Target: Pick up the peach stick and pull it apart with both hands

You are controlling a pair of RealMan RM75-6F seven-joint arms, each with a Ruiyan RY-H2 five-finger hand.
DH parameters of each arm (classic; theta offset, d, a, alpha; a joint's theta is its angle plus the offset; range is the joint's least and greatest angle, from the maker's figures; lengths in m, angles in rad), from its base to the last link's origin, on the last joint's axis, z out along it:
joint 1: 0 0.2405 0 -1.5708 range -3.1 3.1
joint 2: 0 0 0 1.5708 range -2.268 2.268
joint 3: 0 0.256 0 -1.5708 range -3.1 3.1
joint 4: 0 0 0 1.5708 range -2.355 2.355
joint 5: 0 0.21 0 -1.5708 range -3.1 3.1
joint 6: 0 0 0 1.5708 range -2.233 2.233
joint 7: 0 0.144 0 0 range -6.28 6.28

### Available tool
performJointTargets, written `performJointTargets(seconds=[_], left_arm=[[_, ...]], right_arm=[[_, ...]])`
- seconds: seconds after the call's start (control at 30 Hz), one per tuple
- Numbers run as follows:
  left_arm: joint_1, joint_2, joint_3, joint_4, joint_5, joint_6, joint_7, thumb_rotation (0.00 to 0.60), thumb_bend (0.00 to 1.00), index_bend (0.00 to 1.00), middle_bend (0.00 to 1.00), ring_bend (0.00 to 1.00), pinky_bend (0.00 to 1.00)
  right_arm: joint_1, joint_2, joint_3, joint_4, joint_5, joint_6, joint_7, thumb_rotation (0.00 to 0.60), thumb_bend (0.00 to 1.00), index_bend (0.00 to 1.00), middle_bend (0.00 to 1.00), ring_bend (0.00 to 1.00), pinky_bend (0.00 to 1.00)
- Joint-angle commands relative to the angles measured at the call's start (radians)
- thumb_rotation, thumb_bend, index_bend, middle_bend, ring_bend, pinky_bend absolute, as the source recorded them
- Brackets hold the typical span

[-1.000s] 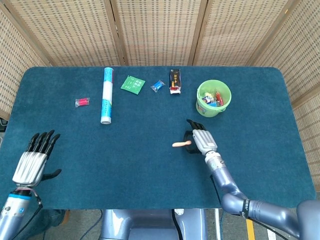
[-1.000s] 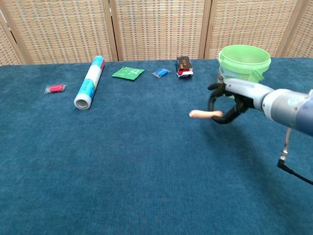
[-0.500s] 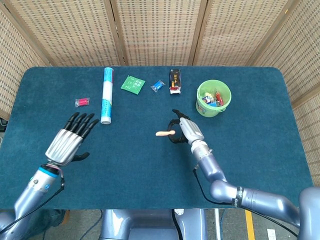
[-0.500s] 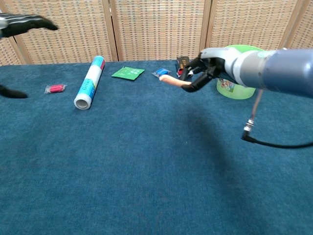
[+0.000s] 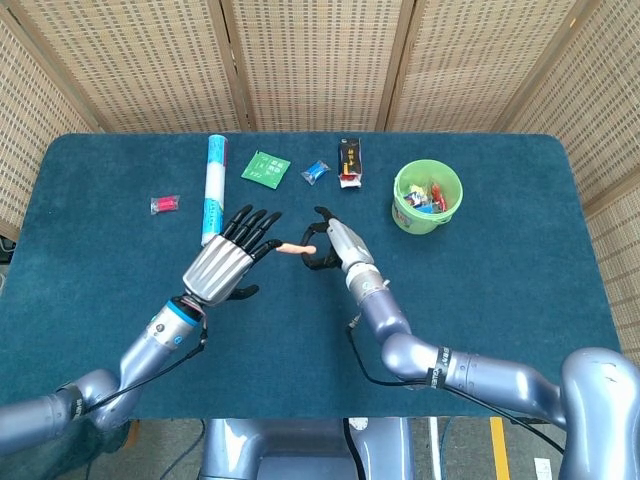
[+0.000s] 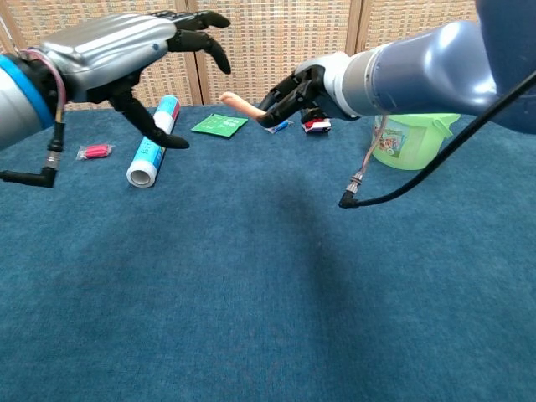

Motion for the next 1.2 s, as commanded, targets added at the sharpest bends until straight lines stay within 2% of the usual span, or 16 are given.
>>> performJointTargets(seconds=[0.03, 0.2, 0.43, 0.7, 1.2], left_arm=[[-0.032, -0.039, -0.017, 0.027, -0.017, 0.005, 0.026, 0.6, 0.15, 0.28, 0.0, 0.0, 0.0], [-0.046, -0.061, -0.01, 0.037, -0.033, 0.016, 0.053, 0.6, 0.23, 0.31, 0.0, 0.0, 0.0], [-0.054, -0.075, 0.01, 0.046, -0.052, 0.025, 0.072, 0.6, 0.28, 0.36, 0.0, 0.0, 0.0], [-0.066, -0.089, 0.02, 0.059, -0.076, 0.026, 0.084, 0.6, 0.29, 0.41, 0.0, 0.0, 0.0], [-0.105, -0.144, 0.03, 0.121, -0.109, 0.021, 0.101, 0.6, 0.31, 0.43, 0.0, 0.0, 0.0]], right_arm=[[0.013, 0.003, -0.007, -0.032, 0.004, 0.009, 0.0, 0.6, 0.57, 0.68, 0.12, 0.0, 0.0], [0.019, 0.001, -0.027, -0.047, -0.008, 0.032, 0.005, 0.6, 0.58, 0.68, 0.12, 0.0, 0.0], [0.015, 0.006, -0.049, -0.059, -0.029, 0.042, 0.018, 0.6, 0.58, 0.68, 0.12, 0.0, 0.0], [0.013, 0.017, -0.067, -0.06, -0.025, 0.045, 0.027, 0.6, 0.58, 0.68, 0.12, 0.0, 0.0], [0.012, 0.03, -0.084, -0.068, -0.036, 0.041, 0.046, 0.6, 0.58, 0.69, 0.12, 0.0, 0.0]])
